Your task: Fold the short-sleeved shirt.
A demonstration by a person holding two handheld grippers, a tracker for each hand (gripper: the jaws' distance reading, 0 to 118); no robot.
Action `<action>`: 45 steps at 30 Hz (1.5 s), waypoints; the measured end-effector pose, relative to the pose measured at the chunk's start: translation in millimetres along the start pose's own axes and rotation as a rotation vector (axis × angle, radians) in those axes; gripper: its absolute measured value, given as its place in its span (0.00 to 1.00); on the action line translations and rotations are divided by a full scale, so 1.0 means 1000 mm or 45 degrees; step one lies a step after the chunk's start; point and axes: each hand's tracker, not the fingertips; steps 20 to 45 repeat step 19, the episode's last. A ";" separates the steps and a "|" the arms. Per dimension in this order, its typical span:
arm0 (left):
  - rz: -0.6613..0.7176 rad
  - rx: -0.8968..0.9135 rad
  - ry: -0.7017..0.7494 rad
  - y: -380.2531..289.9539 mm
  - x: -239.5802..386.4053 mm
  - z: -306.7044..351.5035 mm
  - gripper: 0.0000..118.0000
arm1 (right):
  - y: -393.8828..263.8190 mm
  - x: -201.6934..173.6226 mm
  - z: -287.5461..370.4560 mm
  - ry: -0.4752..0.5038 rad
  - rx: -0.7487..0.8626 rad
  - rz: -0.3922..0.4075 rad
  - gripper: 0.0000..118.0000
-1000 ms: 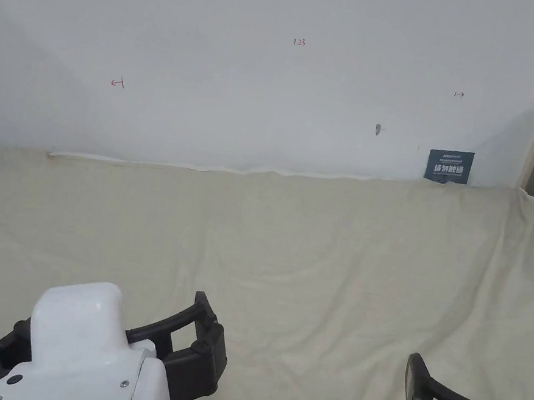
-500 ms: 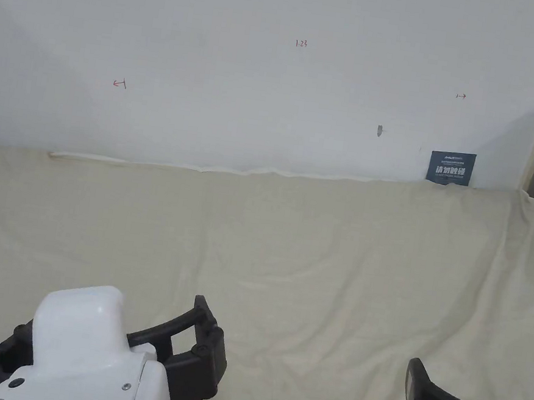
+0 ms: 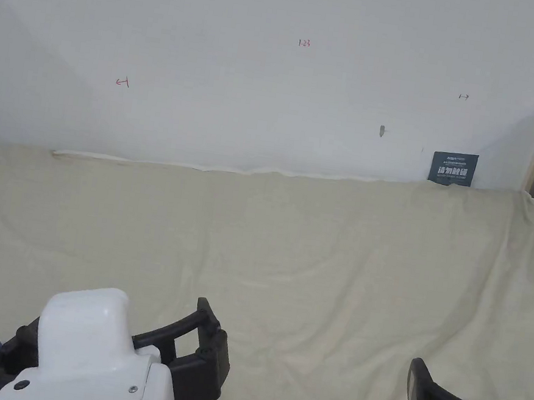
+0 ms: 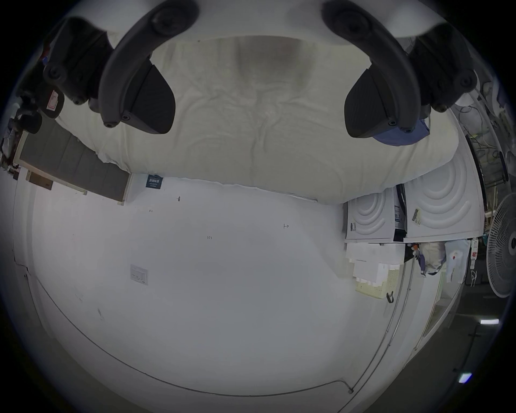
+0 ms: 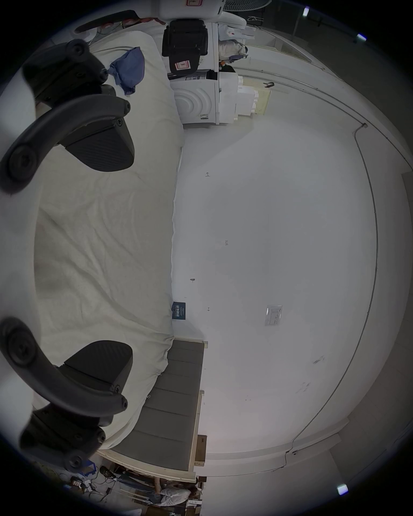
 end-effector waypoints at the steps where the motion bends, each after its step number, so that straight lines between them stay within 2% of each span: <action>1: -0.013 0.001 0.017 0.000 0.002 0.000 1.00 | 0.000 0.000 0.000 0.000 0.000 0.001 1.00; 45: -0.010 -0.008 0.003 0.000 0.000 0.001 1.00 | -0.001 -0.001 0.002 -0.004 -0.005 0.006 1.00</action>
